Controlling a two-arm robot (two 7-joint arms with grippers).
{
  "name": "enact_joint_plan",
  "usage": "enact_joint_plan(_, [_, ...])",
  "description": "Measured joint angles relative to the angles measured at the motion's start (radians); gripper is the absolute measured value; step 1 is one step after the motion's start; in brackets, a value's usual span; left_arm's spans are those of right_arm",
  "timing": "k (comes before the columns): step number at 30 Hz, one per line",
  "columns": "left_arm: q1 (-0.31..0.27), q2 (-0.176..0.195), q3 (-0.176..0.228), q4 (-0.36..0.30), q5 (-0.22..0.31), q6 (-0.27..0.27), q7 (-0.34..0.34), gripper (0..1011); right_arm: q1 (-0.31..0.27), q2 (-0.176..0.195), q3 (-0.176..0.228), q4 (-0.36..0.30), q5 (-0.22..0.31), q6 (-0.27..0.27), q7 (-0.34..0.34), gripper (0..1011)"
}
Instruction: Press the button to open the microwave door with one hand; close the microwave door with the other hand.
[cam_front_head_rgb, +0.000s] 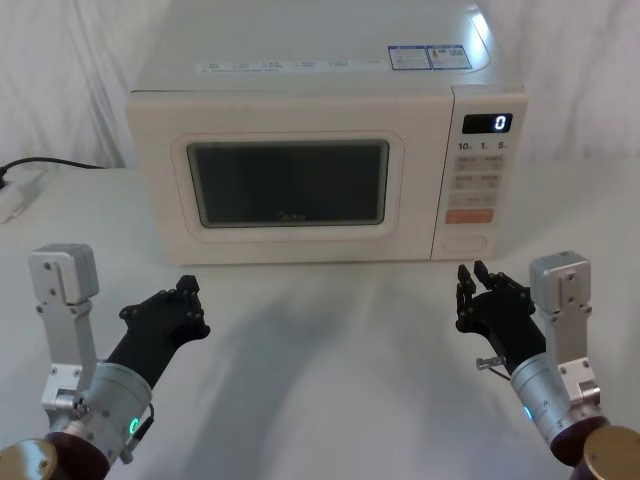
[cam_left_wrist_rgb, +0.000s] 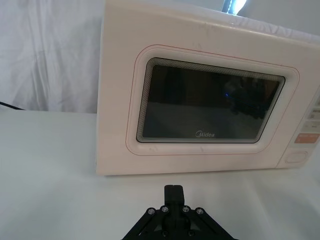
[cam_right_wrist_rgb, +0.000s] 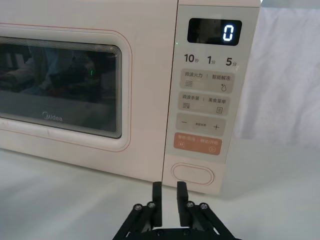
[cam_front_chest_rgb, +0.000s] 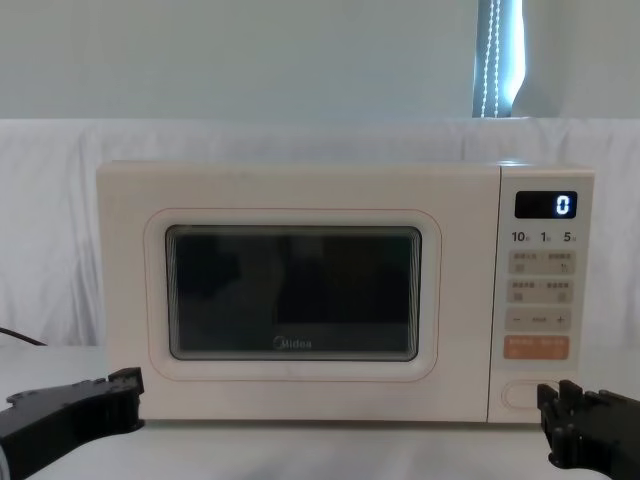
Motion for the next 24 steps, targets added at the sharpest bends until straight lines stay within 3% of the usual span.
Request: enact_joint_plan(24, [0.000,0.000,0.000,0.000,0.000,0.000,0.000,0,0.000,0.000,0.000,0.000,0.000,0.000,0.000,897])
